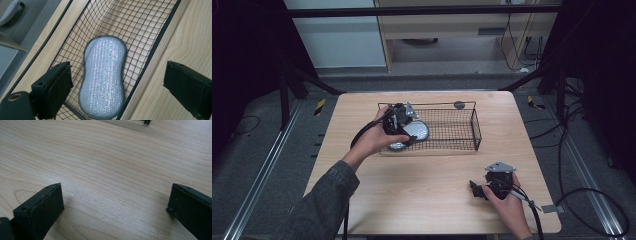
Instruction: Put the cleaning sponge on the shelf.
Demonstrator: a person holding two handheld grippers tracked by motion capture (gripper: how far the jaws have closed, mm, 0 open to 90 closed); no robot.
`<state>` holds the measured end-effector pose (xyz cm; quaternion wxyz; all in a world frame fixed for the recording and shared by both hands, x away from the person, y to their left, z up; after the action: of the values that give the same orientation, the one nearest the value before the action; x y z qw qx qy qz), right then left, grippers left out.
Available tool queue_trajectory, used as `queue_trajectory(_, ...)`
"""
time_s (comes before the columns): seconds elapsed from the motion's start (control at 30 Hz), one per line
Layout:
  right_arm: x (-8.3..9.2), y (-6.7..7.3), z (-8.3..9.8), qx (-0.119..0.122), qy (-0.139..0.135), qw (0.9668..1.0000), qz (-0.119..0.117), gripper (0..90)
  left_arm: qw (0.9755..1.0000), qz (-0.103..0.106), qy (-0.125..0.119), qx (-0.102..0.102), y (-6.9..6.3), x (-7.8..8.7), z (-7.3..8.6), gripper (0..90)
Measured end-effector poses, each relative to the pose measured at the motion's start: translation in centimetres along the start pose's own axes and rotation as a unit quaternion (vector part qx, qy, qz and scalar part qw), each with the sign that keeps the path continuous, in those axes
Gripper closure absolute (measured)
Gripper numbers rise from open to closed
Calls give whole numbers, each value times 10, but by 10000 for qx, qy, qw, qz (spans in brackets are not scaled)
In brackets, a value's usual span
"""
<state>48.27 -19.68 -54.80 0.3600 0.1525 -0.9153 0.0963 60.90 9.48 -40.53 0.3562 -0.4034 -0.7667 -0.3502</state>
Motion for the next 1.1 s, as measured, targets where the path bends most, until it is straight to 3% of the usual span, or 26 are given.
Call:
queue_trajectory(0.2,0,0,0,-1,0,10000,1,4,9993,-19,-228,284,-9,2,-2,47)
queue_trajectory(0.63,0,0,0,-3,-9,10000,1,5,9971,-106,-460,595,-29,9,11,38)
queue_trajectory(0.8,0,0,0,-13,-5,10000,13,7,9943,-164,-691,793,-37,20,25,38)
queue_trajectory(1.1,0,0,0,-11,-4,10000,14,7,9918,-241,-762,1000,-47,31,56,38)
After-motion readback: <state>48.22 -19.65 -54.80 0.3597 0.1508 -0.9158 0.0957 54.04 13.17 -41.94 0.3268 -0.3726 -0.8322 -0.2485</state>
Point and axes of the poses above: each handheld gripper's, and its own axes: x roughly backward along the jaws, z roughly out of its underside, y roughly to its left, the point moved 5 cm from there along -x, roughly forward along the jaws, and after that the axes turned 5 degrees about z, right-handed, at the moved point
